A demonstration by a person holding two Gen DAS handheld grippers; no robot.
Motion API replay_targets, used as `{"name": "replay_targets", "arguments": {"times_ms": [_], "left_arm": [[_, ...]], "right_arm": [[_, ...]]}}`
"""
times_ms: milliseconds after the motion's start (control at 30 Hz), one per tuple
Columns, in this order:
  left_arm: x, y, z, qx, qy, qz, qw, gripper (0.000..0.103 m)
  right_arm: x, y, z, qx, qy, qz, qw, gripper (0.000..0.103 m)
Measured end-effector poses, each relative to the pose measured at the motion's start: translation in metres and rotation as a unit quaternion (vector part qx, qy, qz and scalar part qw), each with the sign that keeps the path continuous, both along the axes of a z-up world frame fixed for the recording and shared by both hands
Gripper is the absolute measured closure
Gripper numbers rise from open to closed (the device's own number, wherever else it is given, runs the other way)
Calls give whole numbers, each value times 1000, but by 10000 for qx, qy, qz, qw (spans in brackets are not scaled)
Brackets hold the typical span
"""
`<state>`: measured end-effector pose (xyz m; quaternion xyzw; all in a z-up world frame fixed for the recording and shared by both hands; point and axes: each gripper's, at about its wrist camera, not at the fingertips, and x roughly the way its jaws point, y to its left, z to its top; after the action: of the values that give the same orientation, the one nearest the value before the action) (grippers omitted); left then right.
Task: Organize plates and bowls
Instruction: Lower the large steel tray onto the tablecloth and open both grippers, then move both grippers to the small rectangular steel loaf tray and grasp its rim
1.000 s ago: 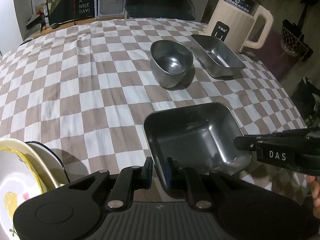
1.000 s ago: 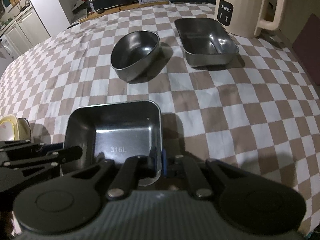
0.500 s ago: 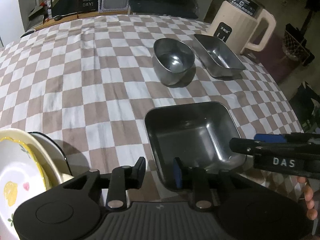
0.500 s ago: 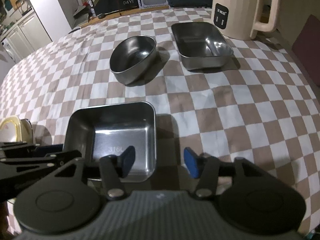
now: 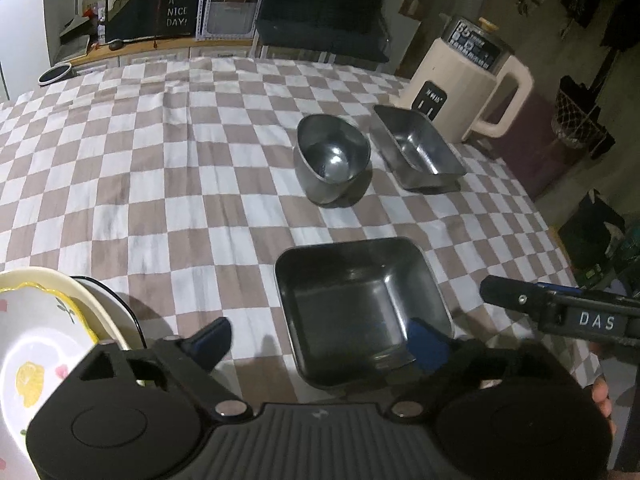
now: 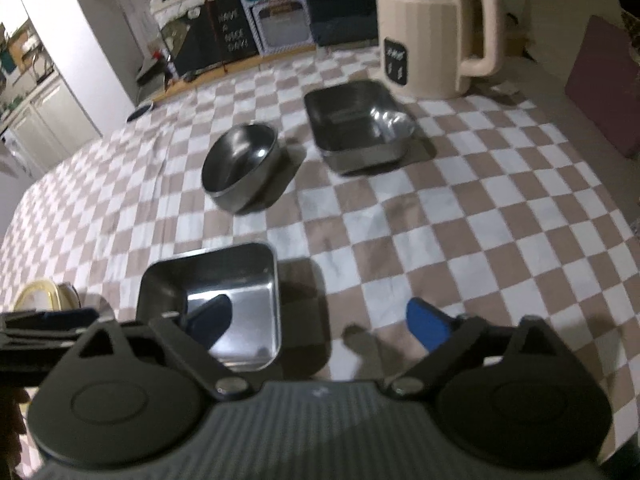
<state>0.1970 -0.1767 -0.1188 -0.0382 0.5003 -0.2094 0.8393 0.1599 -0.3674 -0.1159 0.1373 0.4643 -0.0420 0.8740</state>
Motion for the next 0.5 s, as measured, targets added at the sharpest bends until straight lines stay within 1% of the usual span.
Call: {"name": "replay_targets", "arguments": {"times_ms": [100, 167, 233, 300, 433, 500], "left_arm": [[-2, 1, 7, -132, -82, 1, 9999, 3], [-4, 0, 13, -143, -215, 0, 9997, 0], [-6, -3, 20, -97, -413, -12, 9991, 0], [-7, -4, 25, -108, -558, 27, 9984, 0], [-6, -14, 36, -121, -884, 64, 9960, 0], [-1, -23, 41, -92, -1034, 45, 9946, 0]], "right_arm": [[-5, -4, 5, 14, -183, -177, 9997, 1], [-8, -9, 9, -17, -303, -313, 9990, 1], [-9, -13, 13, -58, -461, -453, 9979, 0], [-10, -20, 16, 19, -624, -575, 9964, 0], [0, -34, 14, 145, -675, -1003, 9926, 0], [7, -41, 12, 82, -688, -1373, 9881, 0]]}}
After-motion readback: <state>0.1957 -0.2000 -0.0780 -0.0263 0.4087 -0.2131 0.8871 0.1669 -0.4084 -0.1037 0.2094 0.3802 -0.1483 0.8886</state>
